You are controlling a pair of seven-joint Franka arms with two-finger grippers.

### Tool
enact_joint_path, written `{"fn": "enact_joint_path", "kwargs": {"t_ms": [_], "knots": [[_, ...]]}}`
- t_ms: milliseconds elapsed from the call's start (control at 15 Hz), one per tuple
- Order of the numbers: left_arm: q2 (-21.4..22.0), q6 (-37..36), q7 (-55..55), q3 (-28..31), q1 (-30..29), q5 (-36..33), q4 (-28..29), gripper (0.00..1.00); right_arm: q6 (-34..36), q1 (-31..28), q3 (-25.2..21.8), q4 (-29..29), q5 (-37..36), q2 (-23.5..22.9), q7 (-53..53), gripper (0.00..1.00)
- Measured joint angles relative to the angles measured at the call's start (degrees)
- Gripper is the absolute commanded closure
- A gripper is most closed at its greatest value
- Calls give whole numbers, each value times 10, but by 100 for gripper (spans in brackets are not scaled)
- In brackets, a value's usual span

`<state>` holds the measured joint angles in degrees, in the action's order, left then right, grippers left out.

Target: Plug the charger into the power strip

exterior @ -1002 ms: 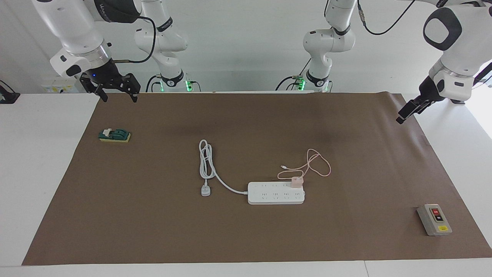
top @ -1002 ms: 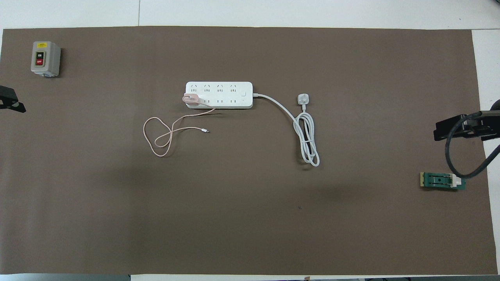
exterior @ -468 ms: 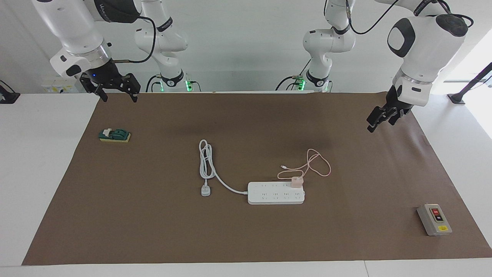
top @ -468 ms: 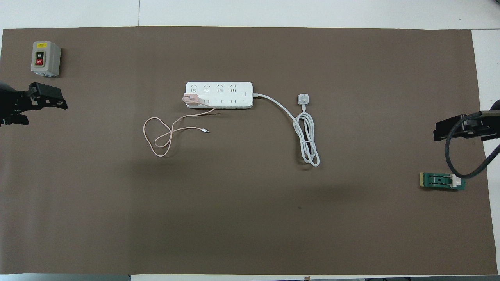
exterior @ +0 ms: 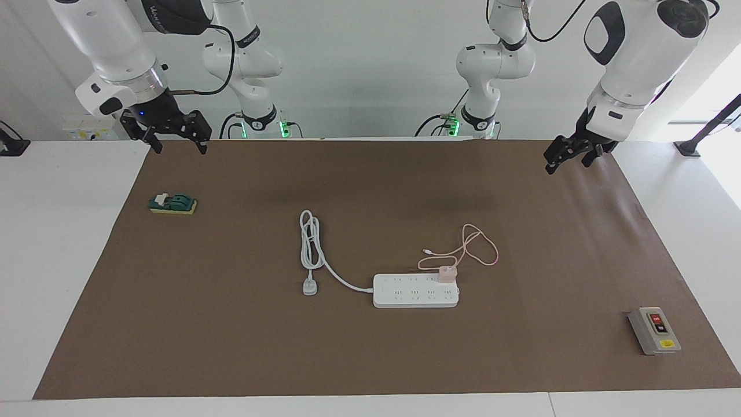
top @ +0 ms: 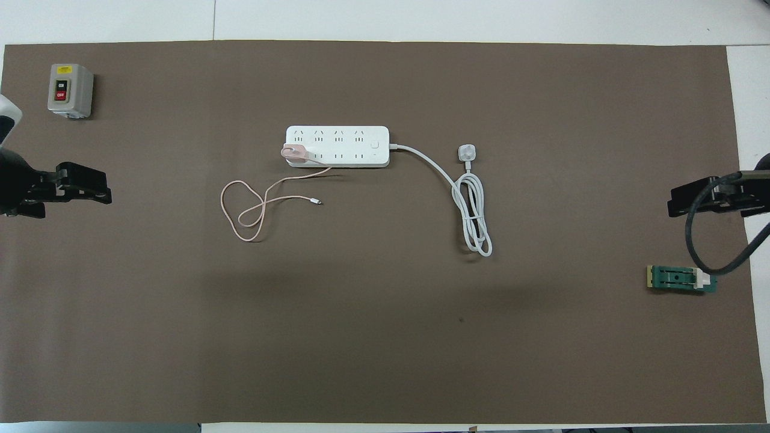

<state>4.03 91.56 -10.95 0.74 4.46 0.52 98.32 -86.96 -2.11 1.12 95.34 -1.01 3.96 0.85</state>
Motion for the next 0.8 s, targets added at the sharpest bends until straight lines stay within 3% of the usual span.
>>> {"fn": "enact_joint_path", "kwargs": {"t_ms": [802], "knots": [[3,-22,64,-25,10,0,-7,0,0,0,0,0,0,0,0,0]]}}
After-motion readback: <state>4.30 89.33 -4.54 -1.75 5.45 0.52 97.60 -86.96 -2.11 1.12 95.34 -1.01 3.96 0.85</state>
